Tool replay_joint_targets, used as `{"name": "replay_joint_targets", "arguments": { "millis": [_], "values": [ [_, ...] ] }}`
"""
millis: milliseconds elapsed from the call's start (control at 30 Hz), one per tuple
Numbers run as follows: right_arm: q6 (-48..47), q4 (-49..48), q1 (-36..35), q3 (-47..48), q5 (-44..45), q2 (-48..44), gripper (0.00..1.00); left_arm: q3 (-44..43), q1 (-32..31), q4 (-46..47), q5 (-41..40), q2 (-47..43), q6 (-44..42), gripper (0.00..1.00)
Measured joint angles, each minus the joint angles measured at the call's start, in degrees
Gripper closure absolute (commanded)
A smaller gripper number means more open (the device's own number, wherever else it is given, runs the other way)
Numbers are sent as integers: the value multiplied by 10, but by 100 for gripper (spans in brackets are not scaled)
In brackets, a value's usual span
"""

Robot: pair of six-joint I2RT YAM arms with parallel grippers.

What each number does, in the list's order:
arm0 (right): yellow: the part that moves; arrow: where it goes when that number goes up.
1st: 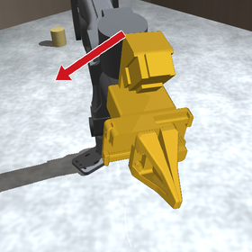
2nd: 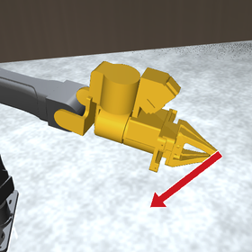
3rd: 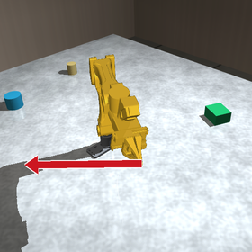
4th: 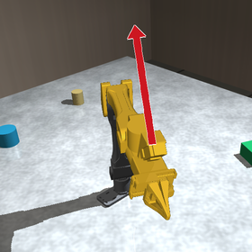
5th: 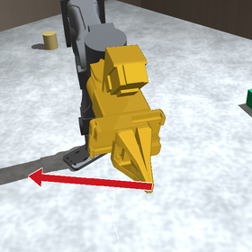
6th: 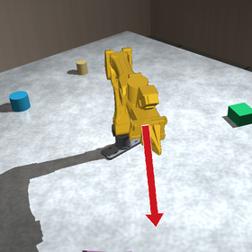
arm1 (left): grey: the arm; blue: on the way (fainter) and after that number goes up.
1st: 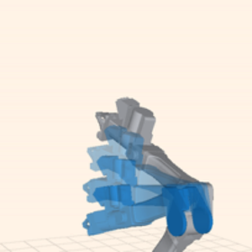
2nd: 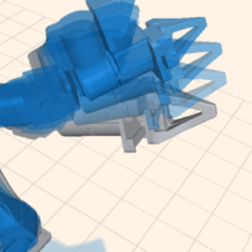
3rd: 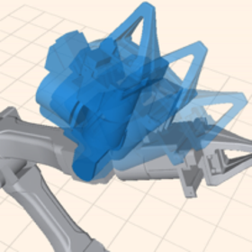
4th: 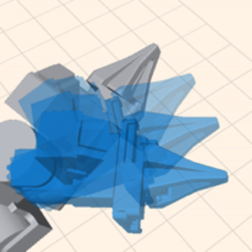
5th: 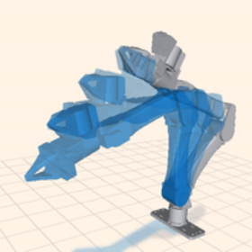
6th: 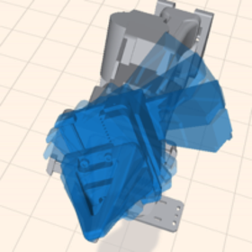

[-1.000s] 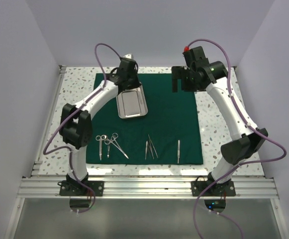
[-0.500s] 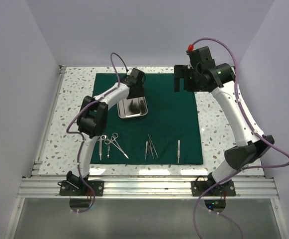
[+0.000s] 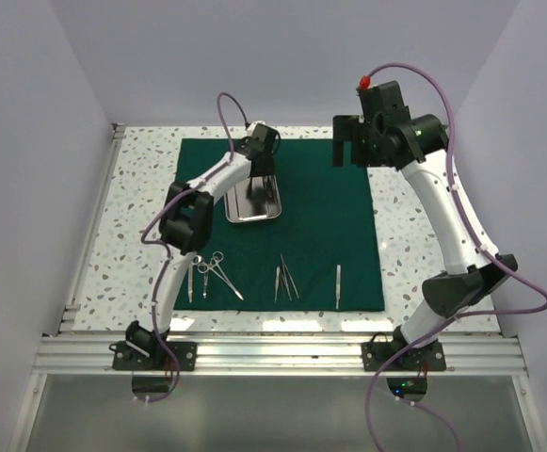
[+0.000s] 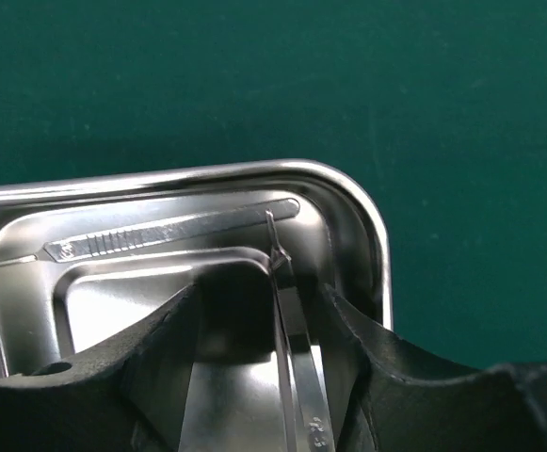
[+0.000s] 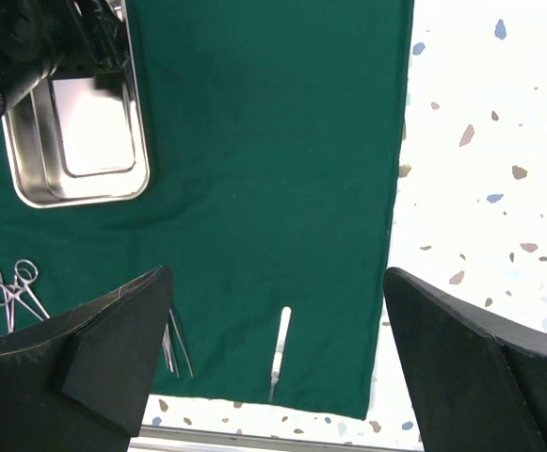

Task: Open and lay out the surgical kit
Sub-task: Pick up the medical item from the container.

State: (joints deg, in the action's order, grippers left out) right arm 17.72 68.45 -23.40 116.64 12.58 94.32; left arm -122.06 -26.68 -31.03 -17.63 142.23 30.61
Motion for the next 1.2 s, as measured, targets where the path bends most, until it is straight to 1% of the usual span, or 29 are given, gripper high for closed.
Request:
{"name": "replay_joint_targets", "arguments": {
  "millis": [167,233,267,300,367,533,567,633,667,767,1200],
  "values": [
    [-2,-1,2,18,-1,21,1,-28,-1,0,-26,24,-25,45],
    [-2,-1,2,24,-1,31,1,-38,-1,1,-37,32,-35,51],
    [-2,-2,3,27,-2,37,1,-41,-1,3,-41,35,-39,56],
    [-2,-3,5,29,-3,42,1,-42,0,5,-45,39,-43,65],
    [-2,-3,11,35,-9,54,1,-43,0,10,-47,41,-45,68],
    [3,-7,36,46,-40,77,2,-43,0,8,-49,41,-53,72],
    [5,-8,42,46,-48,80,2,-42,0,9,-49,41,-54,75],
    [7,-9,51,46,-58,83,2,-37,0,15,-49,40,-58,77],
    [9,-9,57,46,-64,84,3,-35,0,17,-47,40,-60,87],
    [14,-11,67,46,-77,85,3,-34,2,20,-45,39,-65,100],
    [18,-16,71,46,-94,85,3,-36,21,18,11,34,-68,100]
  ]
}}
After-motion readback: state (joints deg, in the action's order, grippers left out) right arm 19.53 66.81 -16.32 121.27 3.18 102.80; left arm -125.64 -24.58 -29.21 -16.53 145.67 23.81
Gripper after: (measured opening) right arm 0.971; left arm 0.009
